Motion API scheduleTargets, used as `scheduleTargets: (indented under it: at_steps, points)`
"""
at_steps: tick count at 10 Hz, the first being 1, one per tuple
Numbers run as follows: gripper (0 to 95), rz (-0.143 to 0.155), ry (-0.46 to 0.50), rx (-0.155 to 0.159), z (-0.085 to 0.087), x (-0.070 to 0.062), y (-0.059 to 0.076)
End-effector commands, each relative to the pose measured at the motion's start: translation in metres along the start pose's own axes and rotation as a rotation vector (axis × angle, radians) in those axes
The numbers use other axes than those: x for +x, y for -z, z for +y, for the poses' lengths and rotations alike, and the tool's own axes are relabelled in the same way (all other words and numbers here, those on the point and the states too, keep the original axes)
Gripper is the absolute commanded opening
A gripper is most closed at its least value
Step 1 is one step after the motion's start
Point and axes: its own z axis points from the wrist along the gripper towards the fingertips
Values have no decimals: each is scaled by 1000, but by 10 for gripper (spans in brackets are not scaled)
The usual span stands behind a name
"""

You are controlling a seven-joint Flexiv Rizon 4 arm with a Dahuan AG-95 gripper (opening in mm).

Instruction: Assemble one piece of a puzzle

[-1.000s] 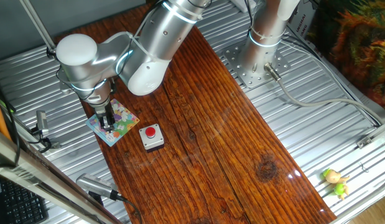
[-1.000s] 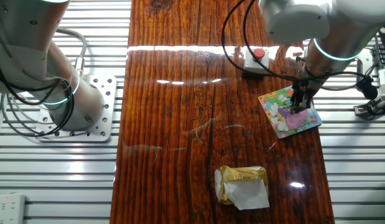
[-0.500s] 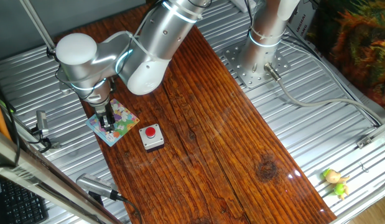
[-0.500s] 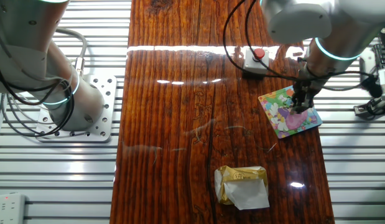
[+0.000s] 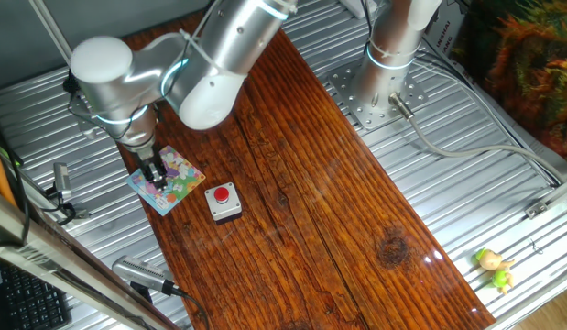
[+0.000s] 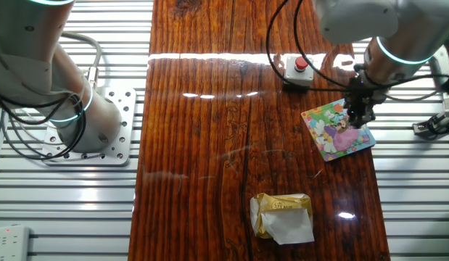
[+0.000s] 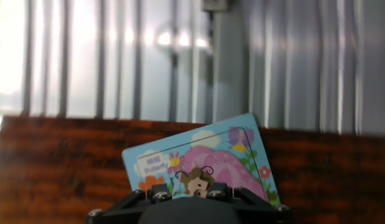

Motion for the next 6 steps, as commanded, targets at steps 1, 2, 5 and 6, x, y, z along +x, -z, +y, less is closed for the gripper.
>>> scheduleTargets:
  at_steps: [1,2,5,6]
  points:
    - [380,-37,633,-62,4,-8,4]
    - [380,-32,731,-57,5,-11,1]
    - [380,-1,917,-46,9,-19,-10]
    - [380,15,932,-38,9,-20,-12]
